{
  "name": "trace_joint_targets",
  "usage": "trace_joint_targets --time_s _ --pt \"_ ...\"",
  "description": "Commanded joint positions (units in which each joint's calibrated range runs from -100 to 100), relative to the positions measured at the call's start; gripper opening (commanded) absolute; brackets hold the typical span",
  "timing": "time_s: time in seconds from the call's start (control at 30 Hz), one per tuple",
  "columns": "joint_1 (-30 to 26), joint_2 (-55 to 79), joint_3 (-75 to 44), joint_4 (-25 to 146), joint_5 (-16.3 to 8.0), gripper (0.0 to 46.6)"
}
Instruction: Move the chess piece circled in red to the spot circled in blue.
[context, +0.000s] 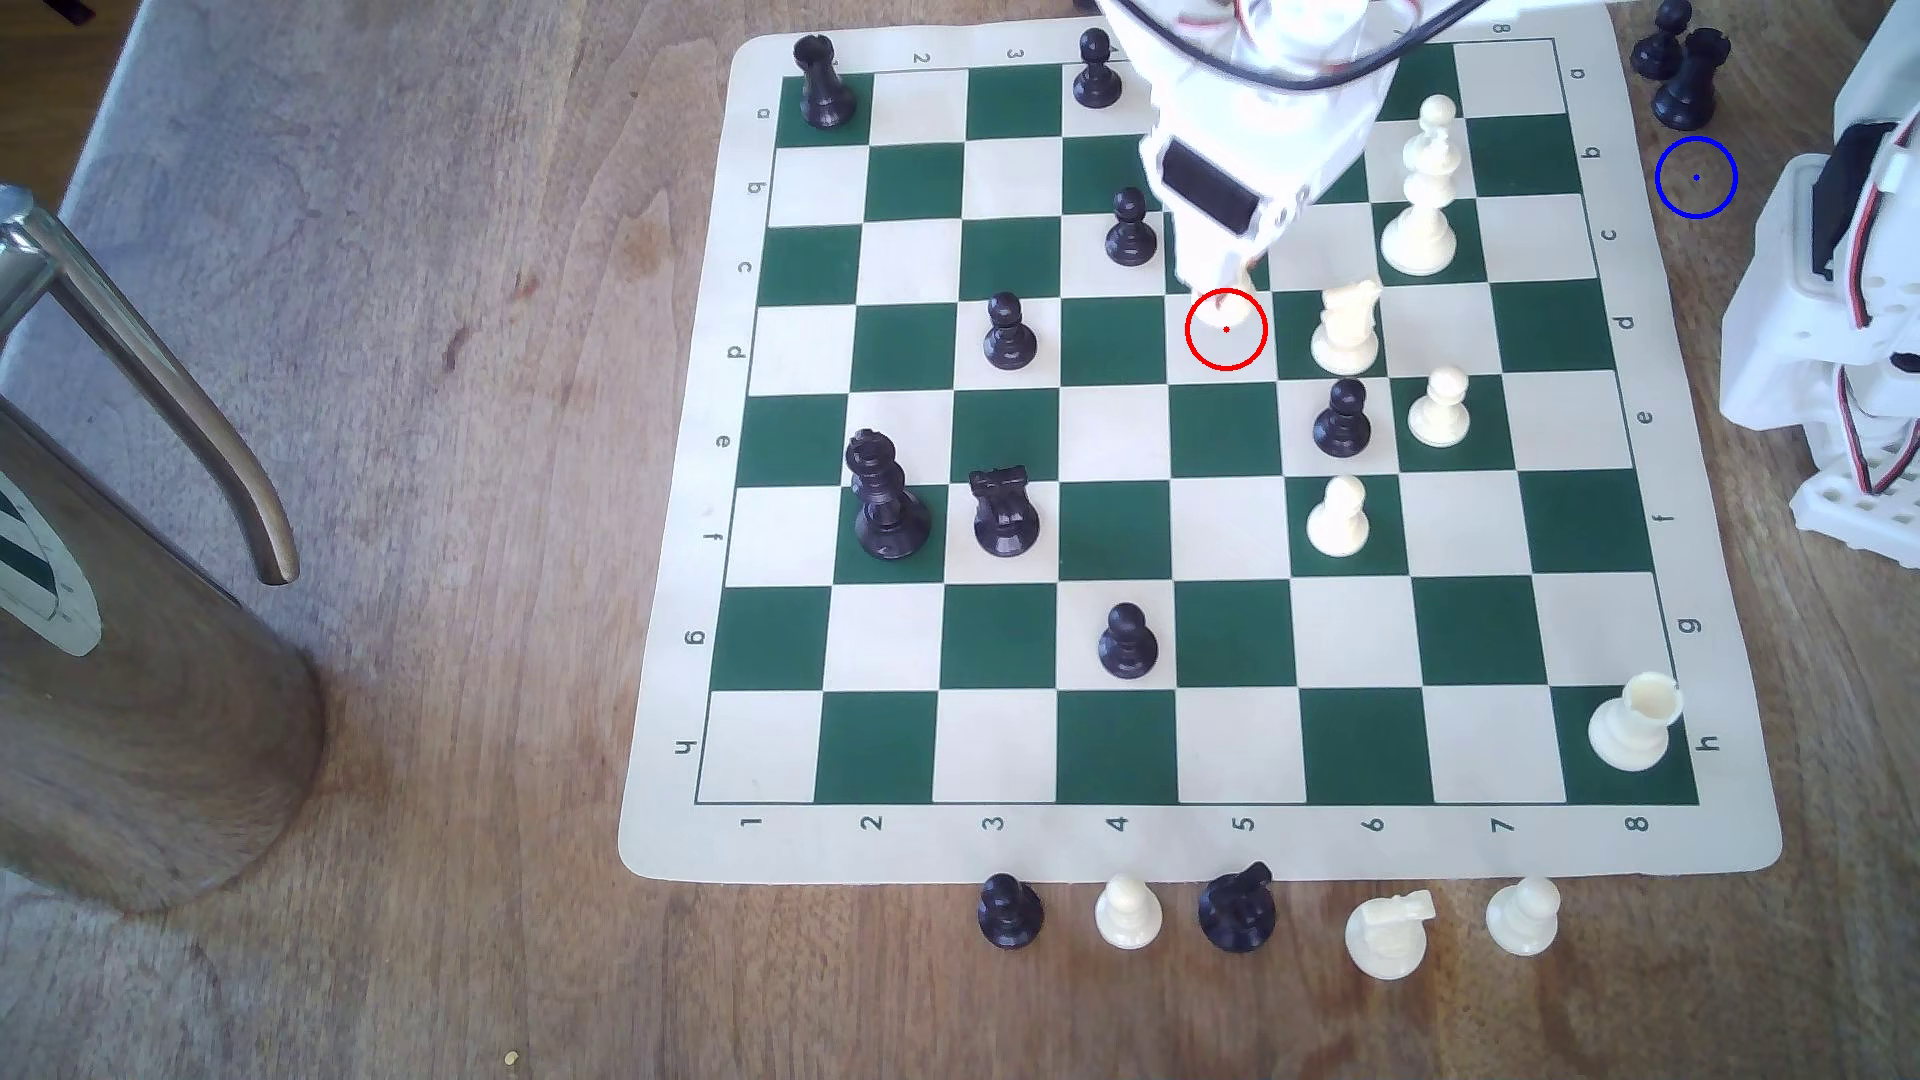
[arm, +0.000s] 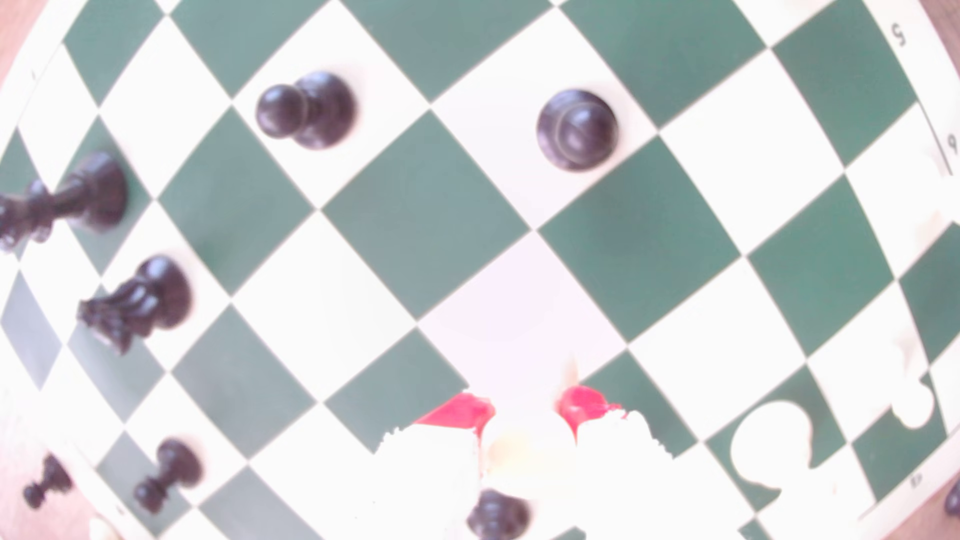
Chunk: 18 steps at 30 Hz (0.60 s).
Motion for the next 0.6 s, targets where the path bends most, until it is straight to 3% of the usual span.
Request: trace_joint_targets --time_s 0.0,0.23,0.27,0.4,0.57 --pt "2.3 -11.7 -9.1 7.5 -0.4 0.4" --pt "11.7 -22.7 -7.6 16.3 0.2 0.5" --pt "16.4 -24.2 -6.8 16.8 0.8 0.5" --pt "25.7 -26.6 -6.7 19.8 2.5 0.5" --pt "30.9 -28.5 -6.0 21.6 3.4 0.5"
